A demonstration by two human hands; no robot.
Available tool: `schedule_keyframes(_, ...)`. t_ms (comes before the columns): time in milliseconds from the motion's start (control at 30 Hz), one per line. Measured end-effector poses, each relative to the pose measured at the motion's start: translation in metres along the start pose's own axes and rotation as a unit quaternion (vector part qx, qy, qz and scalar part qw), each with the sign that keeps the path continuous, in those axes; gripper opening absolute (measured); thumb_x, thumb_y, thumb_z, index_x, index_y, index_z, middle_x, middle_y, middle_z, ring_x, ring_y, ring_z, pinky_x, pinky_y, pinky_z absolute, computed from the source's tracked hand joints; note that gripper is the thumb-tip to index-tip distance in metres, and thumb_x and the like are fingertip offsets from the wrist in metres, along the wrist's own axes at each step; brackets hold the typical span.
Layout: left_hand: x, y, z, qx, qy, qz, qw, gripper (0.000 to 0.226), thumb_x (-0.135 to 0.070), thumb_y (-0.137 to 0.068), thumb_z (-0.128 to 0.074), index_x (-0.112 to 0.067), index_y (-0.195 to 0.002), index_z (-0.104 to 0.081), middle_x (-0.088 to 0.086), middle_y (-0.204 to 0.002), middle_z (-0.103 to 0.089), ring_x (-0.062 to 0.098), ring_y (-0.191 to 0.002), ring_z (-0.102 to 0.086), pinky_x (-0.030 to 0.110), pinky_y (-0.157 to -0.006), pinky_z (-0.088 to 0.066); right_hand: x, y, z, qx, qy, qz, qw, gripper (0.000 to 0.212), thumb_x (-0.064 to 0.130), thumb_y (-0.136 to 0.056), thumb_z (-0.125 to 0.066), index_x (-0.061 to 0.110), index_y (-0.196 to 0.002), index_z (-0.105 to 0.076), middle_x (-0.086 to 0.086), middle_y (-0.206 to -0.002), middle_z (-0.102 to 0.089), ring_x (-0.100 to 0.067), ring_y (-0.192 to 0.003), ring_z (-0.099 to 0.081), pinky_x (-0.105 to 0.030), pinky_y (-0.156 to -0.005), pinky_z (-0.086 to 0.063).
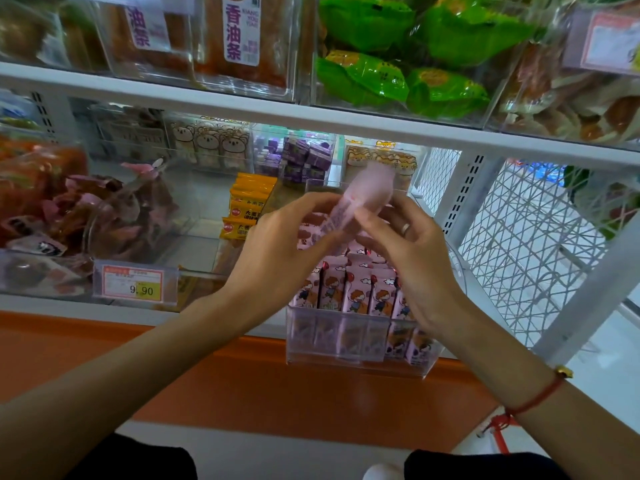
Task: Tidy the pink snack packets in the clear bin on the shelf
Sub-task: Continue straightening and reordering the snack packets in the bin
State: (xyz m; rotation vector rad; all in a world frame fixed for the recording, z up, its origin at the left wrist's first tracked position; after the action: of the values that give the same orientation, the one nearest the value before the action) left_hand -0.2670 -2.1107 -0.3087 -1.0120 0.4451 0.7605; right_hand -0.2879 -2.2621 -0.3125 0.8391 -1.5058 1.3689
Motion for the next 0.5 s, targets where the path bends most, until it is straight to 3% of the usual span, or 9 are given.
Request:
schedule_keyframes(100,0.0,-0.001,-0.001,0.054,0.069,0.031,0.996,0.036,-0.025,-0.093,-0.055,-0.023,-0.128,-0.057,-0.016,-0.11,-0.065,-0.003,-0.099,-0.061,0.019,-0.081,-0.054,0.0,-0.001,0.003,-0.016,0.025,-0.009,1.0,0.039,0.031,-0.084,-0.067,0.02,-0.121,-0.06,0.003,-0.108,-0.07,-0.008,-0.097,-0.067,-0.022,-0.076,-0.056)
schedule_keyframes(200,0.002,0.0,-0.007,0.102,0.152,0.089,0.979,0.018,-0.026,-0.095,-0.052,-0.033,-0.106,-0.063,-0.017,-0.089,-0.071,-0.004,-0.085,-0.065,0.011,-0.066,-0.051,-0.004,-0.001,0.006,-0.03,0.0,-0.06,0.998,0.038,0.035,-0.081,-0.069,0.015,-0.113,-0.064,0.001,-0.092,-0.073,-0.011,-0.084,-0.071,-0.021,-0.07,-0.054)
schedule_keyframes(333,0.007,0.0,-0.011,0.122,0.208,0.135,0.961,0.016,-0.025,-0.095,-0.052,-0.032,-0.091,-0.065,-0.017,-0.08,-0.073,-0.003,-0.078,-0.068,0.01,-0.06,-0.05,-0.006,-0.002,0.004,-0.025,-0.009,-0.09,0.996,0.04,0.037,-0.078,-0.071,0.013,-0.109,-0.066,-0.002,-0.087,-0.073,-0.014,-0.083,-0.071,-0.026,-0.074,-0.054)
schedule_keyframes(433,0.008,0.0,-0.012,0.126,0.222,0.147,0.956,0.016,-0.019,-0.096,-0.051,-0.029,-0.095,-0.064,-0.017,-0.08,-0.073,-0.003,-0.078,-0.068,0.01,-0.06,-0.051,-0.005,-0.001,0.004,-0.03,0.008,-0.075,0.997,0.042,0.037,-0.078,-0.071,0.019,-0.114,-0.061,-0.003,-0.09,-0.072,-0.012,-0.084,-0.071,-0.025,-0.073,-0.055)
schedule_keyframes(500,0.006,0.0,-0.009,0.11,0.193,0.13,0.966,0.019,-0.025,-0.093,-0.055,-0.026,-0.11,-0.062,-0.016,-0.087,-0.072,-0.005,-0.085,-0.066,0.012,-0.067,-0.053,-0.002,-0.001,0.004,-0.024,0.02,-0.05,0.998,0.047,0.037,-0.08,-0.07,0.026,-0.123,-0.056,-0.001,-0.097,-0.071,-0.011,-0.089,-0.07,-0.022,-0.07,-0.054)
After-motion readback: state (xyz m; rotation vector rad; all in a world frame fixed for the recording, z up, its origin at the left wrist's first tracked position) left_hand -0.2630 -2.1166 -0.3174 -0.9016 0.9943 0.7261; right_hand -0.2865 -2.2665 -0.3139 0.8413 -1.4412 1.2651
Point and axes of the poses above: each hand's wrist, its own y-axis away from the middle knuckle, its own z-axis out of the back of the hand, x = y × z, the point moved 3 cm from there along -y, towards the middle knuckle
